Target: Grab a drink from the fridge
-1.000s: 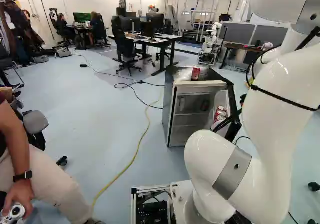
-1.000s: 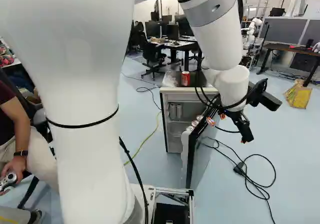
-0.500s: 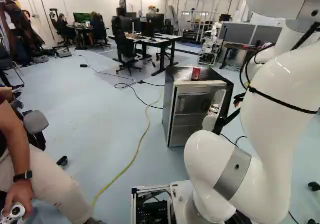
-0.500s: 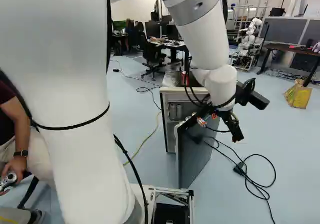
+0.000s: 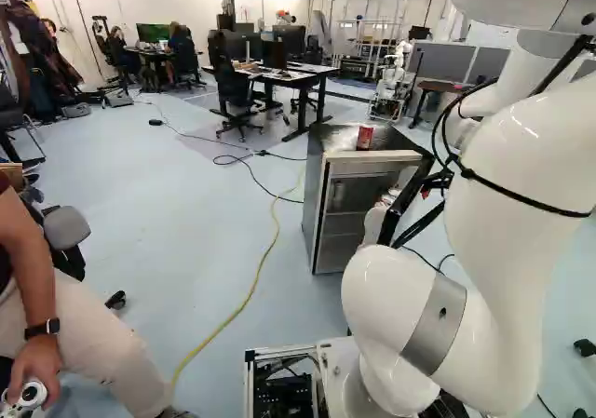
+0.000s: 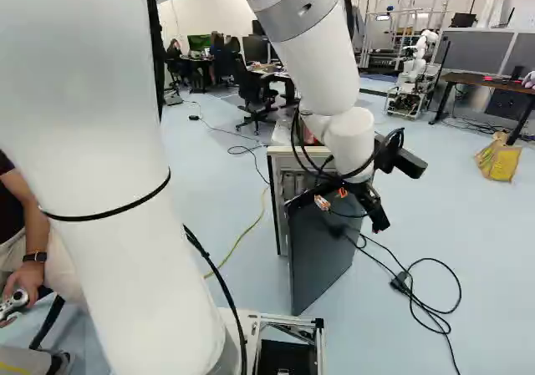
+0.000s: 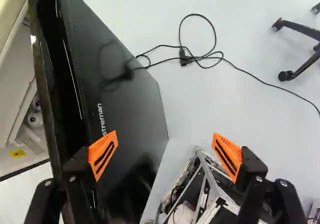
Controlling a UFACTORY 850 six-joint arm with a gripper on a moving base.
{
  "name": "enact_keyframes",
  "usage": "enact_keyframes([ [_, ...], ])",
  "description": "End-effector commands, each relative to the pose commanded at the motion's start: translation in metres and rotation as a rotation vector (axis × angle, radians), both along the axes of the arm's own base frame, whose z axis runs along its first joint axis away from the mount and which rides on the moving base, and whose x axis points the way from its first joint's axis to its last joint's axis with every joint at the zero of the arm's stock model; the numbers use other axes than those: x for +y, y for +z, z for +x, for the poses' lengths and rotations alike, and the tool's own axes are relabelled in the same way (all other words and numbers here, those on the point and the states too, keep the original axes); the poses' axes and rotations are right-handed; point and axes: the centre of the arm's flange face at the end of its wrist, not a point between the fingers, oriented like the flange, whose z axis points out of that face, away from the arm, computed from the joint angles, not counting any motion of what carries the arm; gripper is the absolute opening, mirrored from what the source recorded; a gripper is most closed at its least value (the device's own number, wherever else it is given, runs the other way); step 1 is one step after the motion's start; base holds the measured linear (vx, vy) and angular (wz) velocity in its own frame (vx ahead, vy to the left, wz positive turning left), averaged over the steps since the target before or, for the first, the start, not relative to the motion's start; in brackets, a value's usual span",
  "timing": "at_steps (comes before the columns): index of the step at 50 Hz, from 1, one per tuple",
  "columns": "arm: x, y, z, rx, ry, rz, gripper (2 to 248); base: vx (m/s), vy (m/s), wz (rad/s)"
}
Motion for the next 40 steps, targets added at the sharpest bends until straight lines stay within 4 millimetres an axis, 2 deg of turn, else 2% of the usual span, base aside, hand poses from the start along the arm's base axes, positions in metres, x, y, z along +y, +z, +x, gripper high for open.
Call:
enact_keyframes([
  [40, 0.061, 0.0, 0.027, 0.004, 0.146, 0.004, 247, 0.0, 0.0, 0.0],
])
